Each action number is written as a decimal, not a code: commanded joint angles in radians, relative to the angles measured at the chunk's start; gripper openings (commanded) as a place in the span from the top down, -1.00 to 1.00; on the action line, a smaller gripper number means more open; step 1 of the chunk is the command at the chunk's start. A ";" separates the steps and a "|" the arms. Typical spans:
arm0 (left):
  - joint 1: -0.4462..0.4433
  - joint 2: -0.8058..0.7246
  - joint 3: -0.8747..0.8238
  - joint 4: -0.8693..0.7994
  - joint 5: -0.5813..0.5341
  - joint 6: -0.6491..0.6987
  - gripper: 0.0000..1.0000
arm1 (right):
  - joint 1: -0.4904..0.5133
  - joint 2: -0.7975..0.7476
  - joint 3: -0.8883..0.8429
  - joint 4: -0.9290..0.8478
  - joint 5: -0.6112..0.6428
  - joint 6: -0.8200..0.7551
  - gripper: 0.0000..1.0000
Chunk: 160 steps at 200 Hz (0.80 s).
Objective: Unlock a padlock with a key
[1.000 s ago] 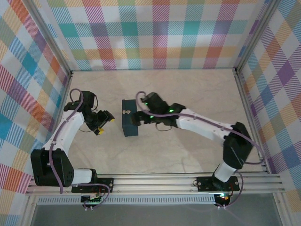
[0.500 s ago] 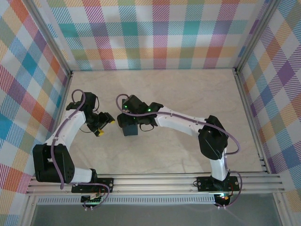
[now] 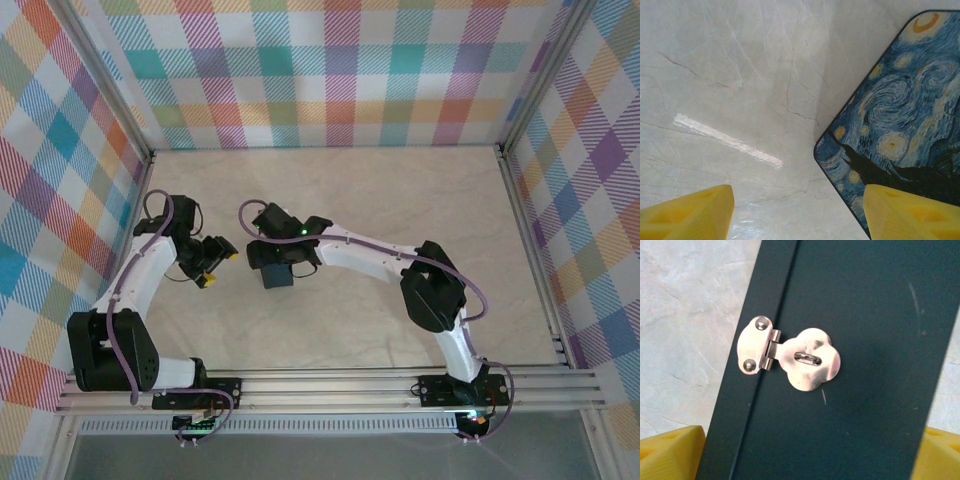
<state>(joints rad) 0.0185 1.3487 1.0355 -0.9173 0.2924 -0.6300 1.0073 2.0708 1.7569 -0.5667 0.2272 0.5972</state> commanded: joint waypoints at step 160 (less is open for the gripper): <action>-0.218 0.041 0.076 0.118 -0.017 -0.080 -0.37 | -0.319 -0.249 -0.655 0.626 -0.546 0.187 -0.55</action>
<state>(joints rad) -0.1570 1.3190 1.0534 -0.8749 0.3092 -0.6712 0.7036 1.8107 1.1587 0.0704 -0.2504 0.7712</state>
